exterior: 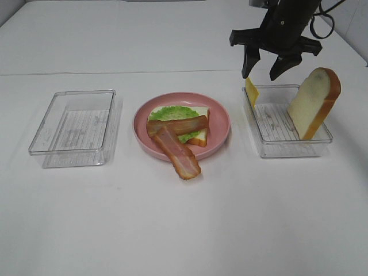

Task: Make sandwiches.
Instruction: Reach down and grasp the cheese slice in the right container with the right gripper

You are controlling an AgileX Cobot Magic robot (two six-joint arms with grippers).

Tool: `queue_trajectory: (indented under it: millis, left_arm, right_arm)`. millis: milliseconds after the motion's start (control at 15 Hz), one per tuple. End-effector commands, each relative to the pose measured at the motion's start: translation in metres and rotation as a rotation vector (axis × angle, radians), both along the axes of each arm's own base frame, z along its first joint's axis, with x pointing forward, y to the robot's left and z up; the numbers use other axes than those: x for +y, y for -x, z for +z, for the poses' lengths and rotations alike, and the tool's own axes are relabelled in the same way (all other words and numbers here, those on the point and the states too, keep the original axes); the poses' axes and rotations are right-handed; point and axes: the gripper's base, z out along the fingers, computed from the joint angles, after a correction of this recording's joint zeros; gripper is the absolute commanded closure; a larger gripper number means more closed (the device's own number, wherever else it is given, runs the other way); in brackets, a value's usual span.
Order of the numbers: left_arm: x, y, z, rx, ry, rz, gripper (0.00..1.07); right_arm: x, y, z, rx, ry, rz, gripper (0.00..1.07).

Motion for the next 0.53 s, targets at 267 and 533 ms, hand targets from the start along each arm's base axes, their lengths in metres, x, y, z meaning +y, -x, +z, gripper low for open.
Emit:
queue_trajectory:
  millis: [267, 533]
  left_arm:
    - [-0.001, -0.001, -0.001, -0.002, 0.001, 0.002, 0.22]
    - [0.000, -0.001, -0.001, -0.002, 0.001, 0.003, 0.22]
  right_arm:
    - [0.000, -0.011, -0.033, 0.026, -0.044, 0.010, 0.51]
    - [0.000, -0.012, -0.035, 0.023, -0.042, 0.009, 0.68]
